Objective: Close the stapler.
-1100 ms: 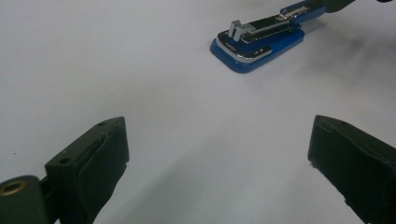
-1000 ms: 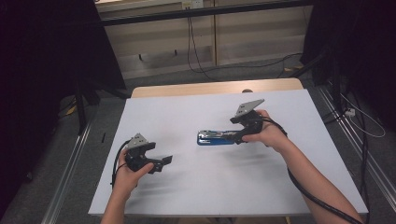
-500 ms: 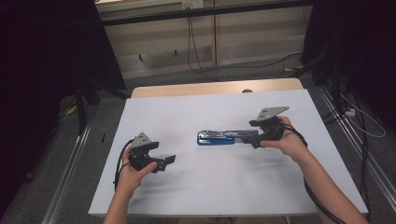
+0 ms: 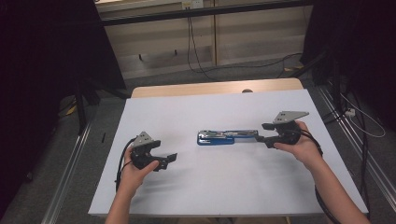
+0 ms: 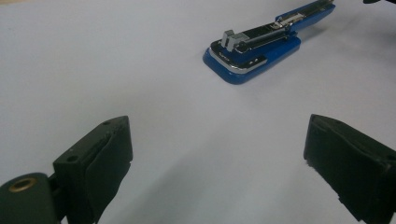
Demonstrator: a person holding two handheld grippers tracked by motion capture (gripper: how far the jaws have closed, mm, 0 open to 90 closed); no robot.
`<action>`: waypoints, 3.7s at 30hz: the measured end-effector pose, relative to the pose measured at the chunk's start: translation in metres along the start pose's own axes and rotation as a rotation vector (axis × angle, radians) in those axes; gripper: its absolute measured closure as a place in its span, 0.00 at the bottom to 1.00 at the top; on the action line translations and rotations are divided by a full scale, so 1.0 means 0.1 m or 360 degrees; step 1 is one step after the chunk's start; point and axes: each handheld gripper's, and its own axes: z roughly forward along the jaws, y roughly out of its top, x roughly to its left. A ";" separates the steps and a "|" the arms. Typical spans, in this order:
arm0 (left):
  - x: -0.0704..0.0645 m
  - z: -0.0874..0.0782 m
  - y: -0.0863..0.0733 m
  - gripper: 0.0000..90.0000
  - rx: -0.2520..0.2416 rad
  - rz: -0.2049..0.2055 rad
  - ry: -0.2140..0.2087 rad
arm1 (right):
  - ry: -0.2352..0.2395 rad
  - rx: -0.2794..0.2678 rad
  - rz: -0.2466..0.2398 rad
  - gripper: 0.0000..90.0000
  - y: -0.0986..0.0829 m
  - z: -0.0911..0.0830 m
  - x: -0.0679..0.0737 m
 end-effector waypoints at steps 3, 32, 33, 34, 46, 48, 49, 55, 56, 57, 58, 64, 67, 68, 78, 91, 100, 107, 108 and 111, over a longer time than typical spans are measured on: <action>-0.02 0.02 0.03 0.11 -0.0008 0.0004 0.0000 | -0.0027 0.0009 0.0000 0.60 -0.05 -0.03 -0.01; -0.25 0.72 0.24 0.85 -0.0022 0.0017 -0.0054 | -0.0108 0.0131 0.0059 1.00 -0.27 0.11 -0.02; -0.27 0.74 0.25 0.86 -0.0032 0.0014 -0.0063 | -0.0101 0.0137 0.0058 1.00 -0.27 0.12 -0.02; -0.28 0.77 0.27 0.88 -0.0029 0.0028 -0.0071 | -0.0096 0.0142 0.0058 1.00 -0.27 0.13 -0.02; -0.40 1.06 0.34 1.00 -0.0019 0.0094 -0.0095 | -0.0080 0.0146 0.0083 1.00 -0.27 0.17 -0.03; -0.41 1.10 0.34 1.00 -0.0008 0.0117 -0.0099 | -0.0081 0.0152 0.0089 1.00 -0.27 0.18 -0.03; -0.42 1.12 0.34 1.00 -0.0001 0.0119 -0.0093 | -0.0078 0.0153 0.0097 1.00 -0.27 0.19 -0.04; -0.40 1.12 0.33 1.00 0.0002 0.0142 -0.0073 | -0.0058 0.0174 0.0079 1.00 -0.27 0.22 -0.02; -0.40 1.12 0.33 1.00 0.0009 0.0137 -0.0078 | -0.0052 0.0177 0.0078 1.00 -0.27 0.23 -0.02; -0.40 1.12 0.32 1.00 0.0007 0.0123 -0.0078 | -0.0051 0.0180 0.0074 1.00 -0.27 0.23 -0.01; -0.40 1.11 0.32 1.00 0.0008 0.0128 -0.0074 | -0.0052 0.0181 0.0066 1.00 -0.26 0.24 -0.01; -0.33 1.08 0.30 1.00 0.0008 0.0111 -0.0057 | -0.0040 0.0180 0.0068 1.00 -0.27 0.26 -0.02; -0.31 1.08 0.29 1.00 -0.0011 0.0079 -0.0068 | -0.0033 0.0176 0.0070 1.00 -0.27 0.26 -0.02; -0.31 1.08 0.29 1.00 -0.0007 0.0090 -0.0062 | -0.0031 0.0175 0.0072 1.00 -0.27 0.26 -0.03; -0.28 1.07 0.29 1.00 -0.0008 0.0072 -0.0066 | -0.0033 0.0174 0.0072 1.00 -0.26 0.27 -0.02; -0.28 1.08 0.29 1.00 -0.0015 0.0058 -0.0062 | -0.0028 0.0140 0.0072 1.00 -0.23 0.25 -0.03; -0.27 1.07 0.28 1.00 -0.0006 0.0064 -0.0060 | -0.0023 0.0117 0.0065 1.00 -0.20 0.25 -0.02; -0.26 1.07 0.29 1.00 -0.0004 0.0066 -0.0065 | -0.0004 0.0064 0.0071 1.00 -0.16 0.26 0.00; -0.26 1.07 0.29 1.00 -0.0005 0.0063 -0.0069 | -0.0001 0.0059 0.0075 1.00 -0.16 0.26 0.00; -0.26 1.07 0.28 1.00 -0.0015 0.0041 -0.0087 | 0.0011 0.0041 0.0084 1.00 -0.17 0.26 0.00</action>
